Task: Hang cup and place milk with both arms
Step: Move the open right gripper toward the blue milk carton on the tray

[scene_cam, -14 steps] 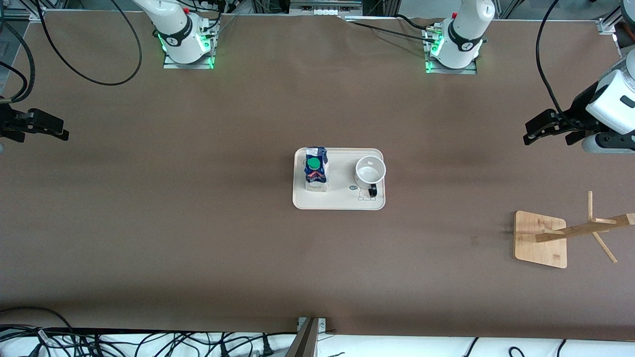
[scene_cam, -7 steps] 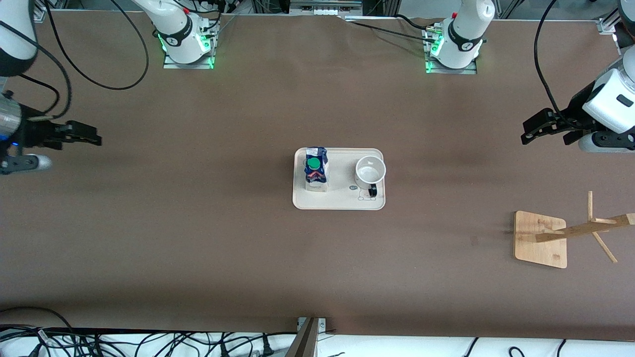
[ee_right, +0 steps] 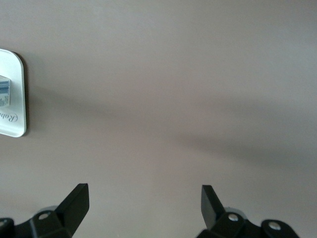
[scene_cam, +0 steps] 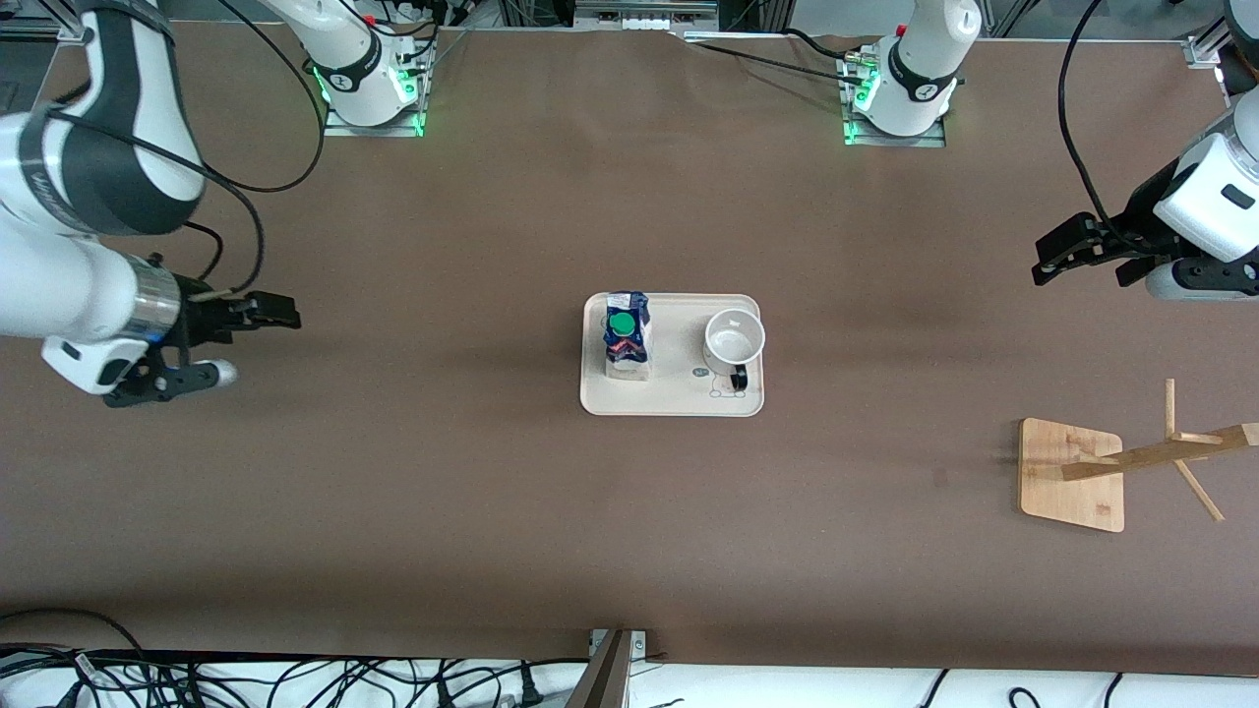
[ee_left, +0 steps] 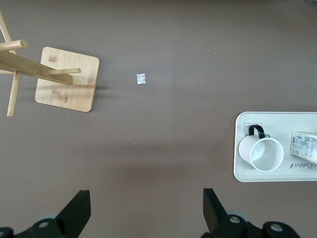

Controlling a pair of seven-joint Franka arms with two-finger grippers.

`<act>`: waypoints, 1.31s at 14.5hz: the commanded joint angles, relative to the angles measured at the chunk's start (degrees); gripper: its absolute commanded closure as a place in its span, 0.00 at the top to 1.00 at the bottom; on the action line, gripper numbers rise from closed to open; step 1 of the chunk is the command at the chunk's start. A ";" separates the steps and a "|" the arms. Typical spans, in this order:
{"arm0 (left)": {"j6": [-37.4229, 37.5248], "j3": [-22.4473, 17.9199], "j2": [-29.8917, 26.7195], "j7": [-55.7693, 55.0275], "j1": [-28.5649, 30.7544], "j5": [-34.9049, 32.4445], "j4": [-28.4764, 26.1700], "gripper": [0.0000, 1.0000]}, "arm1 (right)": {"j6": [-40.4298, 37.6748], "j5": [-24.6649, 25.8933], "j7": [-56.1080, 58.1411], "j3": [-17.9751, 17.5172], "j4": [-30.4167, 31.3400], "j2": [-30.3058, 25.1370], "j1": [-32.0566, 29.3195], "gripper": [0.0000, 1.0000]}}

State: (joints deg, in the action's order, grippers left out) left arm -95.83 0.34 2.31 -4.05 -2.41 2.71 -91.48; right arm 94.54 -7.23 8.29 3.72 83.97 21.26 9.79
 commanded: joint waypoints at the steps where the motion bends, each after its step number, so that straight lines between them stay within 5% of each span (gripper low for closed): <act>1: -0.50 -0.08 -1.26 0.53 -0.22 0.72 -0.98 1.00 | 2.74 -0.85 -5.17 0.15 -0.47 1.23 4.53 1.00; 5: -0.50 -0.08 -1.26 0.53 -0.22 0.72 -0.98 1.00 | 3.46 -1.03 -12.59 -0.12 -0.47 1.68 7.52 1.00; 9: -0.50 -0.08 -1.26 0.45 -0.22 0.72 -0.98 1.00 | 5.91 -10.43 -23.55 -0.12 -0.73 1.68 10.15 1.00; 19: -0.33 -0.34 -1.26 0.44 -0.31 0.72 -0.81 1.00 | 20.49 -10.00 -42.54 0.06 -0.73 7.64 24.21 1.00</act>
State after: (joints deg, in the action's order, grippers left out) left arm -95.82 0.30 2.16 -4.05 -2.43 2.71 -91.49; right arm 113.16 -17.13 -30.09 3.05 83.84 27.87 31.53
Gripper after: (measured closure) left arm 0.000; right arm 0.000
